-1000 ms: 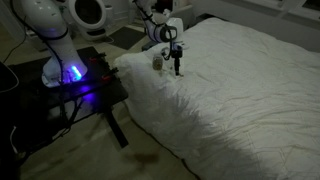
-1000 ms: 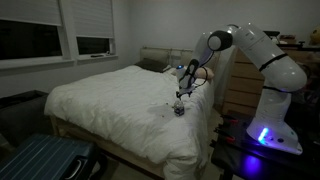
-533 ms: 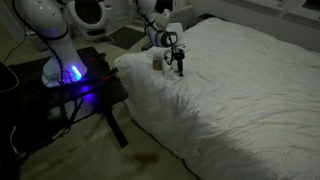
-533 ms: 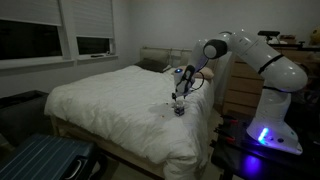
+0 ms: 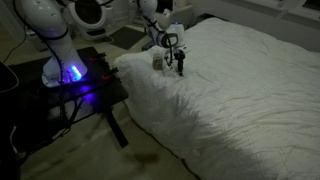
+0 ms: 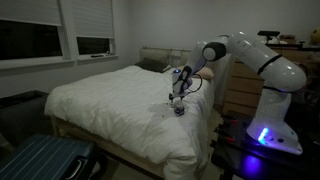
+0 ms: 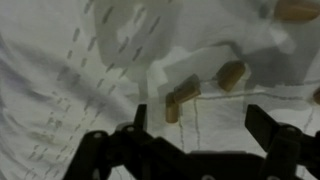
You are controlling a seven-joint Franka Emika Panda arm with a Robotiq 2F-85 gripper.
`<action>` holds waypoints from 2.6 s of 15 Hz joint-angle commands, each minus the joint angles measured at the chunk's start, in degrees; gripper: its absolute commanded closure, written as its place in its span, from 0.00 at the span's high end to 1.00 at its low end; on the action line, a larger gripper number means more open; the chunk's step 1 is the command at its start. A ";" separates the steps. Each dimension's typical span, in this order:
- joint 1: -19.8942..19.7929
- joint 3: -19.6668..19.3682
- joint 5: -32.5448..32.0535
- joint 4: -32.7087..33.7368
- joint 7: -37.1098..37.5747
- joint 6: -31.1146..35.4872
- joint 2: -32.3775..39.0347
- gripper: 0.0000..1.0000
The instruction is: Put the objects on the bed in the jar
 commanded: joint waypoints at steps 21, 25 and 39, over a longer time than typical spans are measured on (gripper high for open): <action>-8.49 4.64 5.37 7.77 -3.21 -16.86 0.74 0.27; -8.42 4.55 5.26 7.54 -2.93 -16.51 0.53 0.01; -6.62 4.12 4.34 6.62 -2.82 -16.14 -1.92 0.00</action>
